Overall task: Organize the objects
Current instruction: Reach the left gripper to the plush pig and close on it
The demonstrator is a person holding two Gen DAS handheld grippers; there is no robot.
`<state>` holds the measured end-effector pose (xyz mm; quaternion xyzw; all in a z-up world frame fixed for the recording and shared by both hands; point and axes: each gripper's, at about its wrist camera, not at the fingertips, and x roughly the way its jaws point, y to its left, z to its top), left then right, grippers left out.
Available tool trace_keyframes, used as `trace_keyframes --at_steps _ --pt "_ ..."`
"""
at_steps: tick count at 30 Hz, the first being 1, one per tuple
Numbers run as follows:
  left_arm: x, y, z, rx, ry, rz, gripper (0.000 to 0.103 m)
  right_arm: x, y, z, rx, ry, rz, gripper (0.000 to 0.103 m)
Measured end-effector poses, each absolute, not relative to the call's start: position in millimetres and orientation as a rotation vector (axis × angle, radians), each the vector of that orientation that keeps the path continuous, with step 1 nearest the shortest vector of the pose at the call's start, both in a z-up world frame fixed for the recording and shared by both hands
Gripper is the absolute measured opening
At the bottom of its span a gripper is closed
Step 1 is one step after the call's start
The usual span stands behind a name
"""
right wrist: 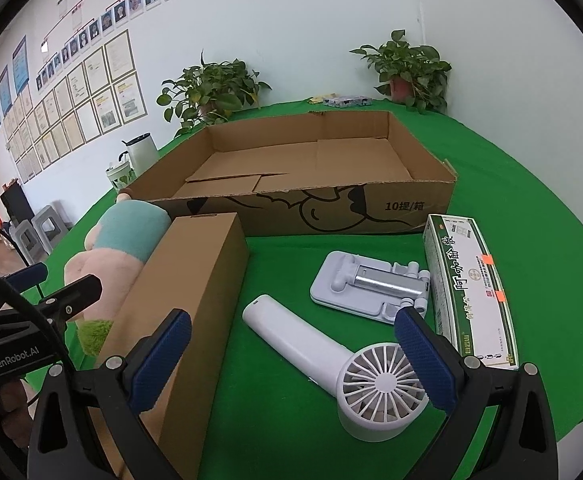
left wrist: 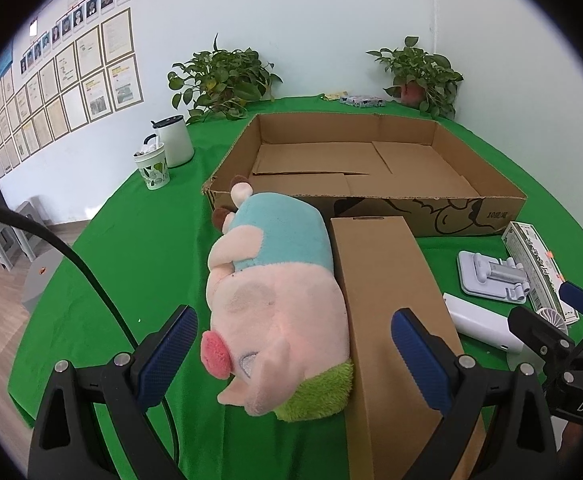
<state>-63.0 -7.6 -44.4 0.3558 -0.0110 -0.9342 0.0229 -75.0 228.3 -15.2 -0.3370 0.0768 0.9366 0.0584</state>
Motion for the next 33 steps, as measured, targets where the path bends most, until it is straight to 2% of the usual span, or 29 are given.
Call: trace_keyframes --at_steps 17,24,28,31,33 --pt "-63 -15 -41 1.107 0.007 -2.908 0.098 -76 229 -14 -1.007 0.205 2.819 0.102" --pt "-72 -46 -49 1.215 0.226 -2.938 0.098 -83 227 -13 -1.006 0.135 2.813 0.102" --pt "-80 -56 -71 1.313 0.248 -2.894 0.098 -83 223 -7 -0.967 0.090 2.865 0.102" --pt "-83 -62 -86 1.382 0.375 -2.907 0.097 -81 213 1 -0.899 -0.014 2.944 0.102" --pt "-84 -66 -93 1.395 0.443 -2.935 0.092 -81 206 7 -0.869 -0.083 3.010 0.102"
